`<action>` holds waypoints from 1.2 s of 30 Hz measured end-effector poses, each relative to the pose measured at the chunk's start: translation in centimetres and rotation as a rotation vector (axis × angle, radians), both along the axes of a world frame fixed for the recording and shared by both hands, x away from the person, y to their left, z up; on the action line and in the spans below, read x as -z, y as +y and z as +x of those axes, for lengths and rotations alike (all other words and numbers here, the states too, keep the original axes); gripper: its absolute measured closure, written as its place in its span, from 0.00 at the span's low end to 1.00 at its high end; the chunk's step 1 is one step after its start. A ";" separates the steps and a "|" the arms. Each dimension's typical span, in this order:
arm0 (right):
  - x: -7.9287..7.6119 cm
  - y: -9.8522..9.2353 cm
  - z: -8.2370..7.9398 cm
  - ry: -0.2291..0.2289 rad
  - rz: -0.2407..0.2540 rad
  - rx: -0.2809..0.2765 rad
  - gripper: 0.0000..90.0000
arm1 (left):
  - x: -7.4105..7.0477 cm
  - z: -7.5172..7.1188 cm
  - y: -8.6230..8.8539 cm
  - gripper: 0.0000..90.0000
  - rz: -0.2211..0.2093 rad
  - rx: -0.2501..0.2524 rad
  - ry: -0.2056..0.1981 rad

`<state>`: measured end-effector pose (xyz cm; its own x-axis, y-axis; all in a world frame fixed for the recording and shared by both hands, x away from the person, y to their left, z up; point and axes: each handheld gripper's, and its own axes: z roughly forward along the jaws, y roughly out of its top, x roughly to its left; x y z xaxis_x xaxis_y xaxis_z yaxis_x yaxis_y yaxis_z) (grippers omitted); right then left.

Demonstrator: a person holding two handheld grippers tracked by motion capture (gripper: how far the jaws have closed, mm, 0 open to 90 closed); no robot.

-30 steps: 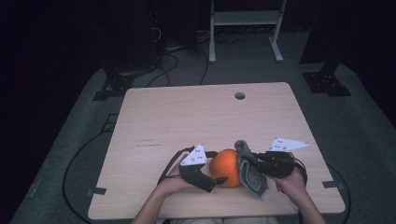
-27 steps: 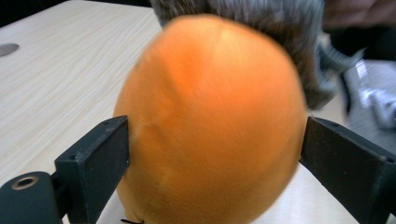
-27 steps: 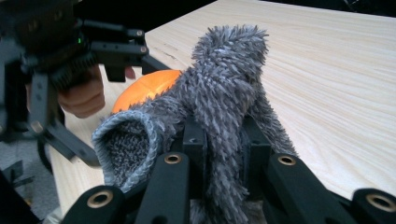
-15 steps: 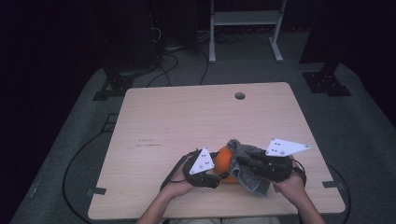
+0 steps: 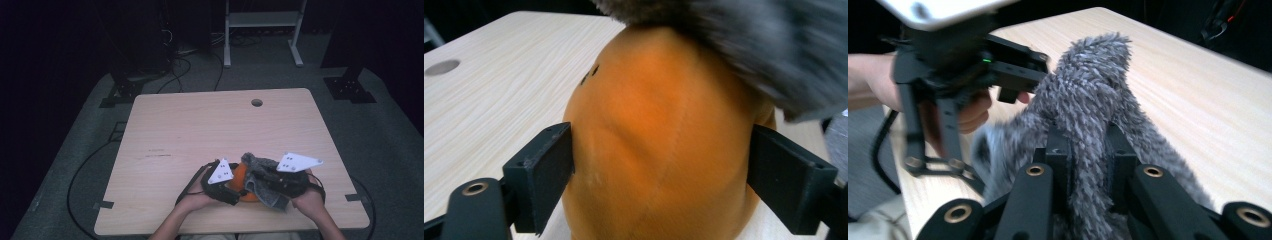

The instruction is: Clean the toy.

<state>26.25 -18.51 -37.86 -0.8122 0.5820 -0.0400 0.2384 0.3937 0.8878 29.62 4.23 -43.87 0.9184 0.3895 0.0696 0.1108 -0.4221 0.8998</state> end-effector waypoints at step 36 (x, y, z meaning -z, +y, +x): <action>0.2 -3.3 0.9 0.021 0.067 0.074 0.85 | 0.3 -0.7 -0.8 0.40 0.017 -0.028 -0.053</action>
<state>27.14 -21.84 -38.02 -0.7672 0.6412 0.0176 0.2833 0.3140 0.9062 28.95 3.42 -44.15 0.9021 0.4131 0.1245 0.0752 -0.4347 0.8975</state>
